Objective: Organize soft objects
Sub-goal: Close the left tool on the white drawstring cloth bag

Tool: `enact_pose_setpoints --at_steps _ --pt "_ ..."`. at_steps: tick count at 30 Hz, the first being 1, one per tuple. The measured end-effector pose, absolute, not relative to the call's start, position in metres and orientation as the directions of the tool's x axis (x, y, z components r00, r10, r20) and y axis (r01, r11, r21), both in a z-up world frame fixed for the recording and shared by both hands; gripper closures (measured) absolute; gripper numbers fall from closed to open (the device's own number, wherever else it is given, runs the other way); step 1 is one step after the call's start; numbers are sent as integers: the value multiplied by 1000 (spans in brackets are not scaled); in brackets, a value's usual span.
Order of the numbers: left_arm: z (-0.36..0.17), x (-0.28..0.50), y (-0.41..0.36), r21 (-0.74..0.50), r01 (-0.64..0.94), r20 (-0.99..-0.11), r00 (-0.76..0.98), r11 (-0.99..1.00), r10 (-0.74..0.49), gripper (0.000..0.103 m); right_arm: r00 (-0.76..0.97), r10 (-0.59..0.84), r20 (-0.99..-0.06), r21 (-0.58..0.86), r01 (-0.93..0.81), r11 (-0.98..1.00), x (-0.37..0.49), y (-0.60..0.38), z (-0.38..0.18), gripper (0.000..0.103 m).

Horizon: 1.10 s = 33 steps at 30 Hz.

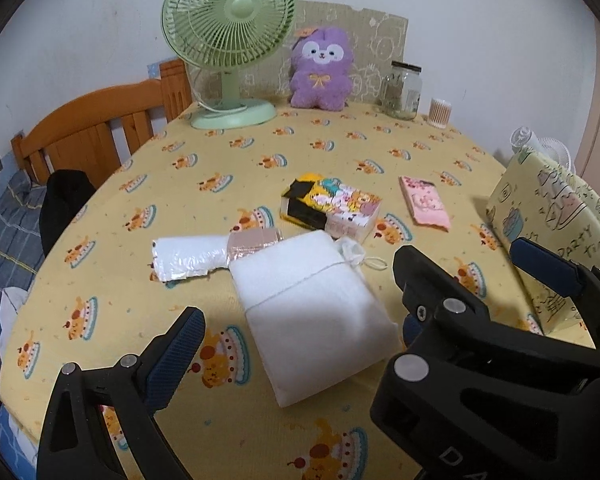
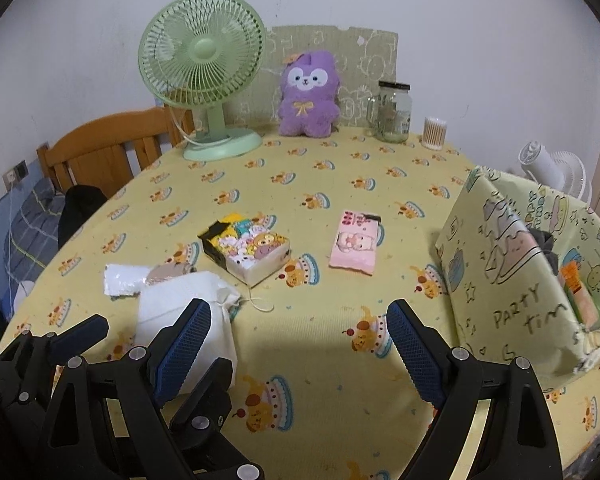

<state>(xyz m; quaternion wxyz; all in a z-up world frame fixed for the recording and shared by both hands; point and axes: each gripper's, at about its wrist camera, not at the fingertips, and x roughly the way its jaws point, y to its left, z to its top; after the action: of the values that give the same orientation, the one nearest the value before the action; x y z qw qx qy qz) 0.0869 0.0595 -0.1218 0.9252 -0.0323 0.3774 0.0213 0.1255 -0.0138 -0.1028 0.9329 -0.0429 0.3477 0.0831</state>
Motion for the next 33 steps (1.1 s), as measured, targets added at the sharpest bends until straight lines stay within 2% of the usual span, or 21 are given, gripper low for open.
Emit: enact_pose_setpoints --at_steps 4,6,14,22,33 --pt "-127 91 59 -56 -53 -709 705 997 -3 11 732 124 -670 -22 -186 982 130 -14 -108 11" --pt "-128 92 57 -78 -27 -712 701 997 -37 22 728 124 -674 -20 -186 982 132 -15 -110 11" --pt "-126 92 52 -63 -21 -700 713 998 -29 31 706 148 -693 8 -197 980 135 -18 -115 11" --pt "-117 88 49 -53 -13 -680 733 999 -26 44 708 171 -685 31 -207 978 134 -18 -111 11" --pt "-98 92 57 -4 -42 -632 774 999 30 46 729 212 -651 56 -232 971 141 -8 -96 11"
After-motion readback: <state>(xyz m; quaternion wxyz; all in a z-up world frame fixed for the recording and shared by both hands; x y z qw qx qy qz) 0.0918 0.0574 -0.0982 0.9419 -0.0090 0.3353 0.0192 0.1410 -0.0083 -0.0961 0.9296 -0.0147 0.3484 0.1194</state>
